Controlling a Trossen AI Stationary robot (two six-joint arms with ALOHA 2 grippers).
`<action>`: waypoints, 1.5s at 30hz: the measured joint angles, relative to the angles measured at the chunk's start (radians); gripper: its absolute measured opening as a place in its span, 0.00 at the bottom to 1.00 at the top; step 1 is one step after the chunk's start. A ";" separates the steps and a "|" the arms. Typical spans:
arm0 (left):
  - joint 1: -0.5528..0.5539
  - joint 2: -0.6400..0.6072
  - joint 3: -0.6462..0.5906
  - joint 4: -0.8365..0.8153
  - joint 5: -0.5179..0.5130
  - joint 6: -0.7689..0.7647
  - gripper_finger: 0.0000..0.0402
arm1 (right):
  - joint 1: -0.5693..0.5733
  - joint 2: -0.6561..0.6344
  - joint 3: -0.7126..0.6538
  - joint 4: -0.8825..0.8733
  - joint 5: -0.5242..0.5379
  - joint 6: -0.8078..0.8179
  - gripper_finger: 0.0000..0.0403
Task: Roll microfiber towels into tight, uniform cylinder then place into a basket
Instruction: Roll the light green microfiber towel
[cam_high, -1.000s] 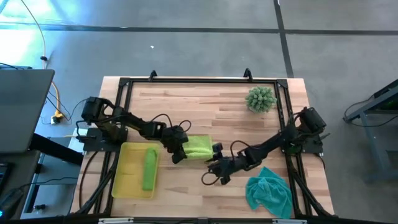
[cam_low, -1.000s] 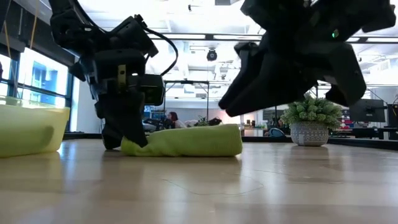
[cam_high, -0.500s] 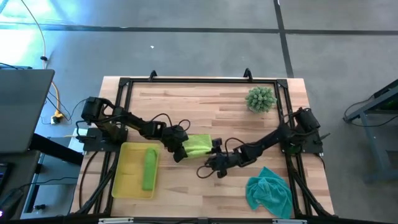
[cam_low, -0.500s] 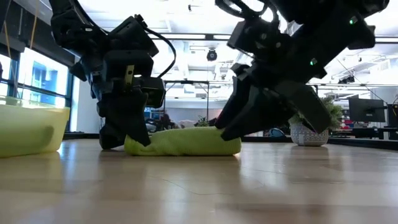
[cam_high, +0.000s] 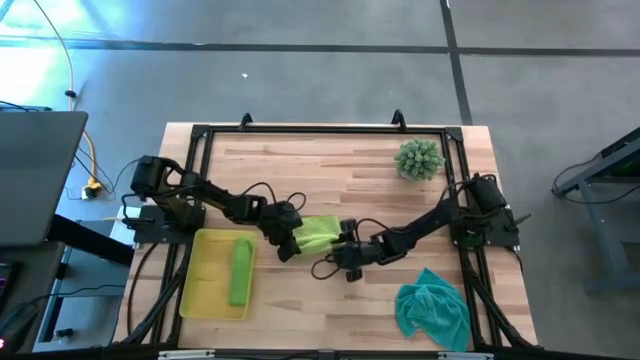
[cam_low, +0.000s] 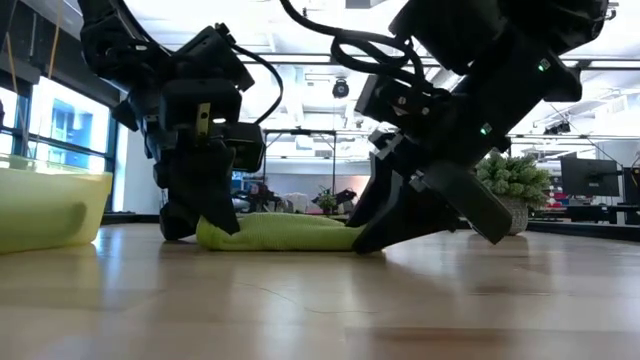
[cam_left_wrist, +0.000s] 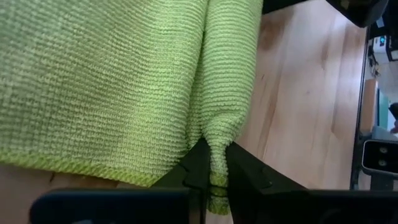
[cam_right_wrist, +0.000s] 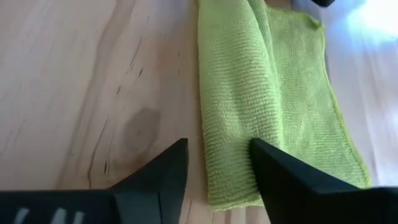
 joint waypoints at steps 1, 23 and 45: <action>0.000 -0.006 0.000 0.007 0.000 0.005 0.09 | -0.004 0.000 0.000 -0.012 -0.007 0.017 0.39; 0.189 -0.039 0.003 -0.072 0.021 0.428 0.26 | -0.068 -0.002 0.001 -0.100 -0.183 0.372 0.04; -0.156 -0.362 0.001 -0.264 -0.291 0.621 0.26 | -0.197 0.011 -0.009 0.094 -0.846 0.313 0.01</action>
